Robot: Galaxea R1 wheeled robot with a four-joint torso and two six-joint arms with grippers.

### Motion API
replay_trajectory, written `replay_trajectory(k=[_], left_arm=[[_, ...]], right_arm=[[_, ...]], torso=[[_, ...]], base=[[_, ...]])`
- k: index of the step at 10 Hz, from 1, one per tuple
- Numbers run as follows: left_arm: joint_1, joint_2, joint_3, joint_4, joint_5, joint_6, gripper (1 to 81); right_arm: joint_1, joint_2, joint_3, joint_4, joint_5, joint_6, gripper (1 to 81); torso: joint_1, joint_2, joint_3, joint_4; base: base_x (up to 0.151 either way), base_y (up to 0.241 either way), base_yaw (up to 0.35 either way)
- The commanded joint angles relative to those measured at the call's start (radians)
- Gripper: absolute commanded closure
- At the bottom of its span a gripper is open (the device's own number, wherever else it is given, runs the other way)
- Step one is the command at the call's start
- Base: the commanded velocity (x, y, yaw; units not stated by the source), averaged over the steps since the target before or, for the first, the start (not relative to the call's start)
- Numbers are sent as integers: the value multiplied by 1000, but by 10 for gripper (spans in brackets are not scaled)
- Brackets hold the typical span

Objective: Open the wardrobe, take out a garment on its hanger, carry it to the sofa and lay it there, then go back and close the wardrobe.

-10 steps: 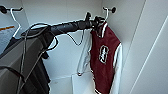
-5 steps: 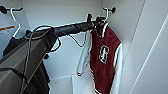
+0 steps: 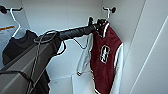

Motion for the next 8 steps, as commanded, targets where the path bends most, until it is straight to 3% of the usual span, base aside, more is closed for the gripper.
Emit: replay_trajectory(k=[1,8], left_arm=[[-206,8,3,45,-53,6,10],[-232,-35,94,87,-191,6,10]], right_arm=[[22,20,8,-1,-53,0,10],[23,21,7,-1,-61,0,10]], torso=[[0,0,0,0],[0,0,0,0]], base=[[0,0,0],[0,0,0]])
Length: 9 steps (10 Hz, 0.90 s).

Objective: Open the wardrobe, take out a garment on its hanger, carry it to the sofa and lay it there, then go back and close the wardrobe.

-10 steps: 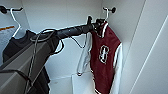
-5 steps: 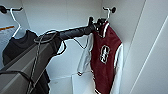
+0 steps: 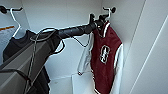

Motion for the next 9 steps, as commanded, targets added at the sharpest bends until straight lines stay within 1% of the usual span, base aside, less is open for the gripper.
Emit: replay_trajectory(k=[1,4,6,7,8,9], left_arm=[[-207,4,-6,52,-78,7,10],[-194,30,-71,84,-81,5,10],[-195,32,-112,106,-119,5,10],[-201,30,-118,120,-128,5,10],[-203,26,-120,134,-153,5,10],[-203,21,-117,135,-154,2,10]], right_arm=[[23,18,7,-2,-58,-2,10],[20,18,10,-1,-60,0,10],[12,18,8,-1,-60,1,10],[12,18,10,1,-60,0,10],[12,18,10,1,-61,1,10],[11,18,10,1,-61,1,10]], torso=[[0,0,0,0],[0,0,0,0],[0,0,0,0],[0,0,0,0],[0,0,0,0],[0,0,0,0]], base=[[0,0,0],[0,0,0],[0,0,0],[0,0,0],[0,0,0],[0,0,0]])
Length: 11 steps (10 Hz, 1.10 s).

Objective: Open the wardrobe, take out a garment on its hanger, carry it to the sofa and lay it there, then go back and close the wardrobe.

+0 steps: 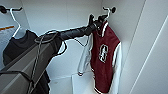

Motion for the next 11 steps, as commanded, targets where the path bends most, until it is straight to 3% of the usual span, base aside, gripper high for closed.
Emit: replay_trajectory(k=[1,8,9,11], left_arm=[[-225,-15,-22,39,-95,10,10],[-259,-3,-50,118,-86,10,10],[-262,-3,-45,120,-85,10,811],[-263,-16,-27,120,-85,7,811]], right_arm=[[19,19,10,-2,-61,-5,10],[19,23,4,-2,-62,-5,10],[17,23,4,-2,-62,-5,10],[17,23,4,-2,-62,-5,10]], torso=[[0,0,0,0],[0,0,0,0],[0,0,0,0],[0,0,-1,0]], base=[[0,0,0],[0,0,0],[0,0,0],[0,0,0]])
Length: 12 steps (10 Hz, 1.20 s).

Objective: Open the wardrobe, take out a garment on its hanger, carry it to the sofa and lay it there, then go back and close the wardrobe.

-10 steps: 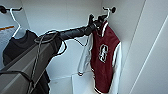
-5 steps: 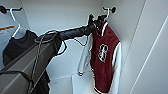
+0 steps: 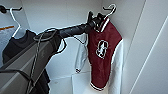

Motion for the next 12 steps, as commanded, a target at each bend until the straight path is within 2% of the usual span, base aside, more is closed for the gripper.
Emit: replay_trajectory(k=[1,3,4,7,8,9,10,11,12], left_arm=[[-237,-31,23,46,-85,21,811],[-231,-85,102,53,-92,18,811],[-222,-128,173,82,-93,19,811],[-205,-174,241,211,-89,18,811],[-205,-182,263,225,-81,18,811],[-205,-180,267,231,-78,18,811],[-205,-173,269,245,-73,18,811],[-205,-165,269,260,-63,18,811],[-205,-154,264,268,-31,18,811]], right_arm=[[18,17,9,-3,-62,-8,10],[19,17,9,-3,-60,-8,10],[19,17,9,-3,-59,-8,10],[27,8,9,-3,-53,-7,10],[25,-2,13,0,-50,-7,10],[25,-7,13,0,-48,-7,10],[27,-7,15,-5,-48,-7,10],[27,-9,15,-5,-48,-7,10],[32,-9,15,-8,-47,-7,10]], torso=[[0,0,0,0],[0,0,0,0],[0,0,0,0],[0,0,0,0],[0,0,0,67],[0,0,0,96],[0,0,0,102],[0,0,0,122],[0,1,0,153]], base=[[0,0,0],[0,0,0],[0,0,0],[0,0,0],[0,0,0],[0,0,0],[0,0,0],[0,0,0],[0,0,0]])
